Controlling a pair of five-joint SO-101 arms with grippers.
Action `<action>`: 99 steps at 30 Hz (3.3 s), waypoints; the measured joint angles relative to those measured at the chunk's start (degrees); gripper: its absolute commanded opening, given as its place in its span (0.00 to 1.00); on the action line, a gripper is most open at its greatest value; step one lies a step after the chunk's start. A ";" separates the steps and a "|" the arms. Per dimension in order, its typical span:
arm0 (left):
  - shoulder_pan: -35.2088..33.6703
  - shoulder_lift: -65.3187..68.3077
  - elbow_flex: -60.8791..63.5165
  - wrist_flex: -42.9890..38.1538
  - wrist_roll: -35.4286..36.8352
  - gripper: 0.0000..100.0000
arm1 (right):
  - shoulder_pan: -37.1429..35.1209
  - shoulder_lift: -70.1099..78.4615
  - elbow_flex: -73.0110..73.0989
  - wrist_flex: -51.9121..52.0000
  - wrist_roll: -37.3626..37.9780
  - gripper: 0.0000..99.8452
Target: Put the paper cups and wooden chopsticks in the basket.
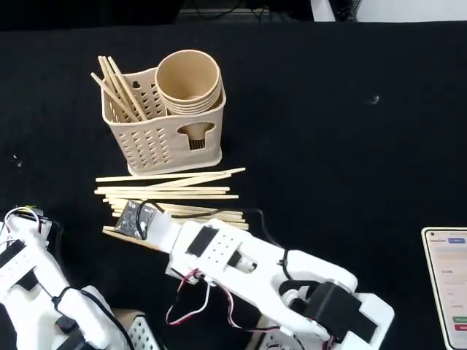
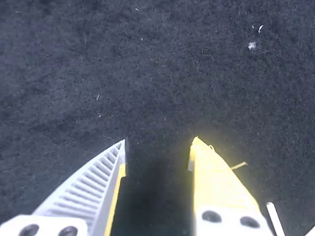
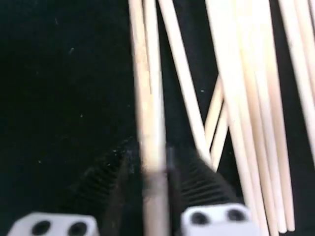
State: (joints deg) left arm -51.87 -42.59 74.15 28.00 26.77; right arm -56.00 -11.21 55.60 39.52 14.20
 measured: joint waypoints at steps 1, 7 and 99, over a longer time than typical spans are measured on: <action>0.00 0.00 0.00 0.00 0.00 0.21 | 0.00 0.00 0.00 0.00 0.00 0.01; 0.00 0.00 0.00 0.00 0.00 0.21 | 0.00 0.00 -0.09 0.09 -0.18 0.01; 0.09 0.00 0.00 0.00 0.00 0.21 | 8.70 -18.90 10.11 1.93 5.89 0.27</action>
State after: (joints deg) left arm -51.78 -42.59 74.15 28.00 26.77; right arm -47.30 -30.11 65.71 41.45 20.09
